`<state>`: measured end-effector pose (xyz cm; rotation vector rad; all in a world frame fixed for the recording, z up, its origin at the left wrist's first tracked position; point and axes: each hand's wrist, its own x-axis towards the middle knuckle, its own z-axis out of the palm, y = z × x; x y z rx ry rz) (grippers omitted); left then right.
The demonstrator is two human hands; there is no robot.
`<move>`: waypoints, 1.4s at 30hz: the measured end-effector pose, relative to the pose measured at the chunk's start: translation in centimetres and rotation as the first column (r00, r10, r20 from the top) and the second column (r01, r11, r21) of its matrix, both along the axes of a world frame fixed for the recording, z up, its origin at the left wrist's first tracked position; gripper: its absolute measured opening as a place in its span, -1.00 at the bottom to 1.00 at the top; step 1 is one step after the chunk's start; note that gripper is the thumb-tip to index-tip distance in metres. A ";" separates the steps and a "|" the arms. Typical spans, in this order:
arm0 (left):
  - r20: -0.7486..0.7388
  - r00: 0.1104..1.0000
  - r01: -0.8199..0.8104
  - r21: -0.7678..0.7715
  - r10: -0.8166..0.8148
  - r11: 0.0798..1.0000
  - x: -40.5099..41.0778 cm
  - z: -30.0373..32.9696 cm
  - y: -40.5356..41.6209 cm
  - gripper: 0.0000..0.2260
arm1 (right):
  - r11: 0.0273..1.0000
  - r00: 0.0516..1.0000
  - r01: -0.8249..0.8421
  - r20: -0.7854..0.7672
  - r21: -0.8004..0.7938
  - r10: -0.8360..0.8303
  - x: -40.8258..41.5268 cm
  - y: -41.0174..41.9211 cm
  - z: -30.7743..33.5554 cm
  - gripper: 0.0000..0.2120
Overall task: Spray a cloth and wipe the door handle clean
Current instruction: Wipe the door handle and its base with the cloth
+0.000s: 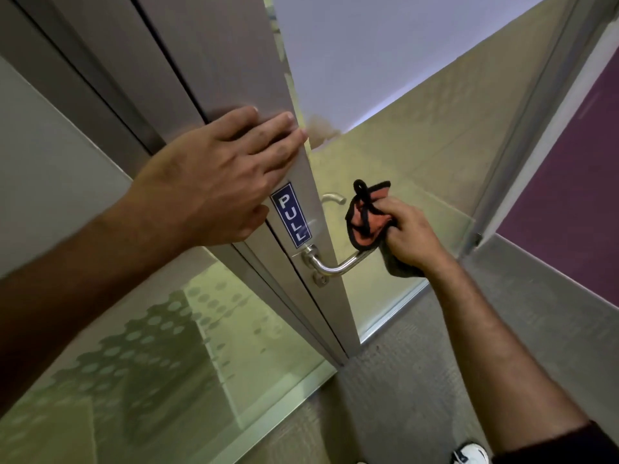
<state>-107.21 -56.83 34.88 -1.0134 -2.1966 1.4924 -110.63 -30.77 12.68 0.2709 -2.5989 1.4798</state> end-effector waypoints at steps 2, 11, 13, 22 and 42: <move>-0.012 1.000 0.010 -0.004 -0.010 1.000 -0.1 0.0 -0.1 -0.24 | 0.974 0.994 -0.011 0.105 -0.227 0.036 -0.6 0.1 -1.9 -0.60; -0.048 0.998 0.033 -0.018 -0.034 0.999 0.0 0.1 0.1 -0.23 | 0.972 0.919 -0.191 0.323 -0.138 0.226 -3.8 1.7 -2.4 -0.79; -0.044 0.998 0.034 -0.004 -0.034 0.999 0.2 0.3 0.2 -0.23 | 0.962 0.901 -0.262 0.378 0.080 0.214 -4.7 1.0 -1.9 -0.80; -0.057 0.996 0.074 0.017 -0.073 0.997 -0.1 -0.2 -0.2 -0.24 | 0.390 0.662 0.565 0.682 -0.727 0.312 0.0 -3.0 -5.1 -0.74; -0.063 0.997 0.031 -0.070 -0.035 0.997 -0.3 -0.5 -0.4 -0.22 | 0.843 0.890 0.446 0.245 -0.300 -0.384 16.1 -13.4 -8.3 -0.51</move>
